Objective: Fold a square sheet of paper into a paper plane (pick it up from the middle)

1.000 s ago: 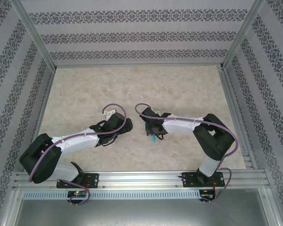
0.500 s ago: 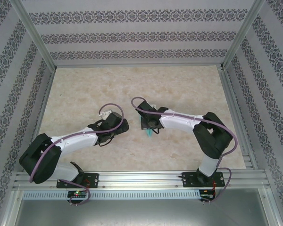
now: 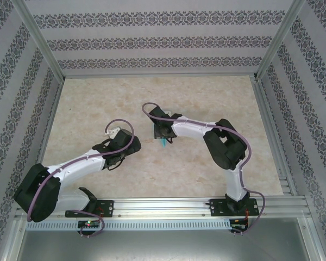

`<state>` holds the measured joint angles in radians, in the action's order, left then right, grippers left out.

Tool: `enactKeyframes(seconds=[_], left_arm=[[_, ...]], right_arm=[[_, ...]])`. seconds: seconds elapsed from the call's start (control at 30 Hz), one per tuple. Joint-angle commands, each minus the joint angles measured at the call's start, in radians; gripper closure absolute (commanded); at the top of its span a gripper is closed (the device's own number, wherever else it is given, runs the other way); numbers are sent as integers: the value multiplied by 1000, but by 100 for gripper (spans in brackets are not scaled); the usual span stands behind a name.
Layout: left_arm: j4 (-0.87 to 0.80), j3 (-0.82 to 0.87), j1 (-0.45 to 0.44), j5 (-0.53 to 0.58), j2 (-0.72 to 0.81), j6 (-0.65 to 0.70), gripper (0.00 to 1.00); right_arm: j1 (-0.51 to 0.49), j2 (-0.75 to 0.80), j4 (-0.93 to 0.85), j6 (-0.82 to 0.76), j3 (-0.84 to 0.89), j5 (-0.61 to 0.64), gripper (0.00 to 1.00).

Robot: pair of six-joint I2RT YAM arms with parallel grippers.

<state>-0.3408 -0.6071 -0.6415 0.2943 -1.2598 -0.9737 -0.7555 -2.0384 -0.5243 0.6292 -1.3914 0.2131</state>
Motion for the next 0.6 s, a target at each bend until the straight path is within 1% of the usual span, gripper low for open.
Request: enactKeyframes(seconds=[0.0,0.2,0.33,0.43,0.53,0.57], left_arm=[[-29,6,14,4,14,19,0],[-2,13,14,-21,11,6,0],[-1,3,13,-30,7,7,0],[-11,-10,13,-30,8,16,0],[-41,-42,15,-14,10,34,0],[-53,-56,17,-5,12,42,0]], right_arm=[[16,-37,-10,-17,-46,36,94],[15,-91,-32,-24,-67,19,86],[13,-99,-40,-6,-70,0,83],[7,-63,-64,1,-89,20,78],[8,8,-96,0,-118,39,70],[9,39,-104,-2,-125,46,66]])
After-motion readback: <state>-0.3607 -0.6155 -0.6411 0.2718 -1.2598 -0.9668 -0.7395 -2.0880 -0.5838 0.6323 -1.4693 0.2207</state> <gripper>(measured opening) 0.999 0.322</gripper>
